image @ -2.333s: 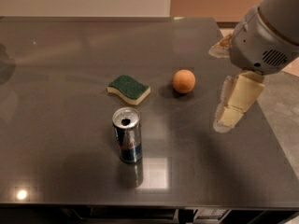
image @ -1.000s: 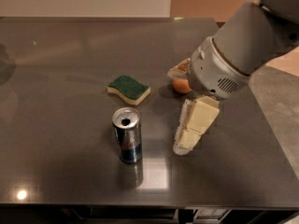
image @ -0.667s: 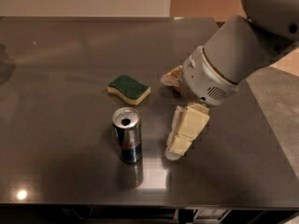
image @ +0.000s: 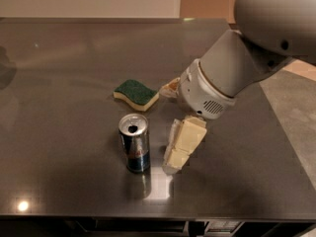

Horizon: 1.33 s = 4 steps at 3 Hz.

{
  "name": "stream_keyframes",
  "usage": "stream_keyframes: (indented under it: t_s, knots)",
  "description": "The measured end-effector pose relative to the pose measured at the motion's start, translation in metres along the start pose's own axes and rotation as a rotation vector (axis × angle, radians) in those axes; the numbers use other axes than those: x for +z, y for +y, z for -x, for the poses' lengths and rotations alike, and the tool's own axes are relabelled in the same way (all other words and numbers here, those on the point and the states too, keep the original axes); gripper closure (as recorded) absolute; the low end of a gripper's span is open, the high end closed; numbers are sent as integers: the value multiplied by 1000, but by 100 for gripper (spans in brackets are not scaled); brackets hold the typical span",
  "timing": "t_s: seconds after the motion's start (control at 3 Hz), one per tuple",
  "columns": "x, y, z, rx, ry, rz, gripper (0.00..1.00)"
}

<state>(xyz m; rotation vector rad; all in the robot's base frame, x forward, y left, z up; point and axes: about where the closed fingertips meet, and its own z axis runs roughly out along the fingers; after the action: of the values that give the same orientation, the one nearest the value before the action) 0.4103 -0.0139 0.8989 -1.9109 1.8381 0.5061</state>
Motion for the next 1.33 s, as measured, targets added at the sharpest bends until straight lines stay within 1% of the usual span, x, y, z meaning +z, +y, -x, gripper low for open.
stream_keyframes:
  t_s: [0.67,1.0,1.33]
  knots:
    - [24,-1,13,-15,-20,26,0]
    - [22,-2,19,-12,-44,33,0]
    - [16,0,26,-14,-82,42,17]
